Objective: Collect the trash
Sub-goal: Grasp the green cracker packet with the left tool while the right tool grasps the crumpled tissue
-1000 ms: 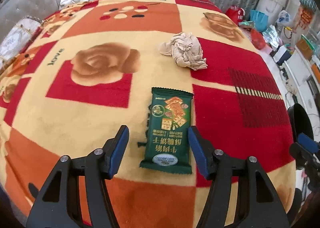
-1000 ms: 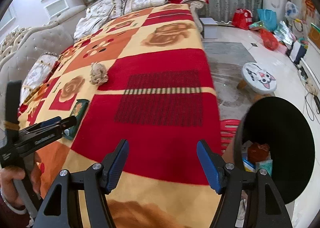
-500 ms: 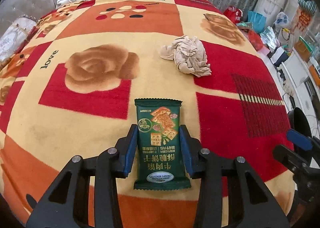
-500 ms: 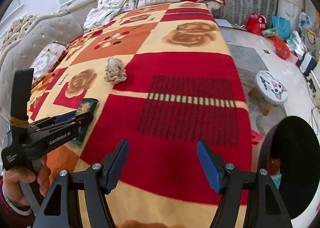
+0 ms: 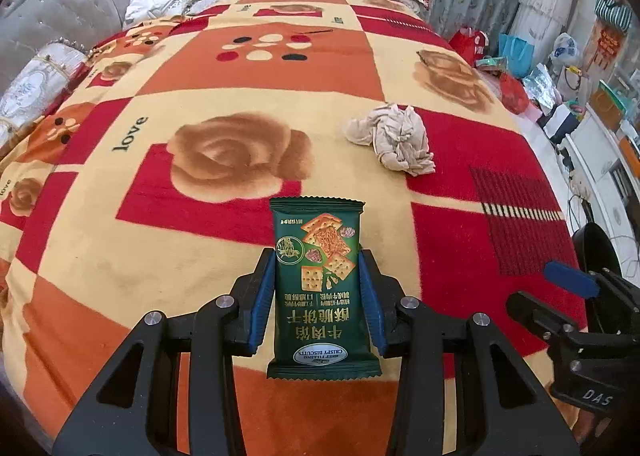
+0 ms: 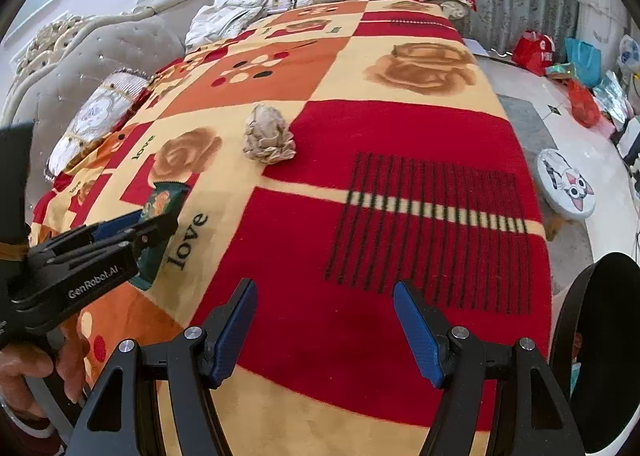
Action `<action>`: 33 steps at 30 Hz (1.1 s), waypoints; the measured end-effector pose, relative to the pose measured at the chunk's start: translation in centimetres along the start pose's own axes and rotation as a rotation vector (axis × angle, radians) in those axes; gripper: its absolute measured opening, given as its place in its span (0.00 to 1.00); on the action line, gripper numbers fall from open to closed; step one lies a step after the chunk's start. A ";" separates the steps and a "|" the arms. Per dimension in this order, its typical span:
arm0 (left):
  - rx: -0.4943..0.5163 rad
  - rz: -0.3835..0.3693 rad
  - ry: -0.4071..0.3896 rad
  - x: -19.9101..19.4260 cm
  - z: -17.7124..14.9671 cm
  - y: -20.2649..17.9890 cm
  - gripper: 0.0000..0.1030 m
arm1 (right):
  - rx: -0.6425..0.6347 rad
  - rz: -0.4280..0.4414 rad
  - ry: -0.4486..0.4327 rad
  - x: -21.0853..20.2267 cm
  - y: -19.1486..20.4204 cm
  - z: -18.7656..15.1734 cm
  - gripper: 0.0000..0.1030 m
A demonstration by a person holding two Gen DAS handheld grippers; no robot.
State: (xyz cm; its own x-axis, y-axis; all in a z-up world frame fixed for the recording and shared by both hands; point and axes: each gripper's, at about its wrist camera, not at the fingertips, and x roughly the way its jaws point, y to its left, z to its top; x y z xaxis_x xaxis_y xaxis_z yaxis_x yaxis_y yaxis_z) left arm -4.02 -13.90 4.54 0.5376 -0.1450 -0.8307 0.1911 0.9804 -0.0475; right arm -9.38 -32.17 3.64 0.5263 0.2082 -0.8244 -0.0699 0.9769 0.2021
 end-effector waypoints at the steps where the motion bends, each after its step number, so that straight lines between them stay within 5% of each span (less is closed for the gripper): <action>1: -0.001 0.001 -0.003 -0.2 0.0 0.1 0.37 | -0.007 0.000 0.001 0.0 0.2 0.0 0.66; 19: -0.051 -0.002 0.018 -0.4 -0.6 2.5 0.37 | -0.009 0.010 0.014 1.0 1.3 0.6 0.66; 33: -0.109 -0.014 0.062 0.7 -1.0 5.1 0.38 | -0.016 0.052 -0.027 5.0 2.8 6.9 0.66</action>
State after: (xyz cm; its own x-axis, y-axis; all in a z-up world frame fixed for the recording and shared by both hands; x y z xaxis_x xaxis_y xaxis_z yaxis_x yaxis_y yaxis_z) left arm -3.55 -8.89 3.17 0.4834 -0.1534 -0.8619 0.1062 0.9875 -0.1162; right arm -1.10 -28.68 3.72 0.5442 0.2577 -0.7984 -0.1114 0.9654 0.2357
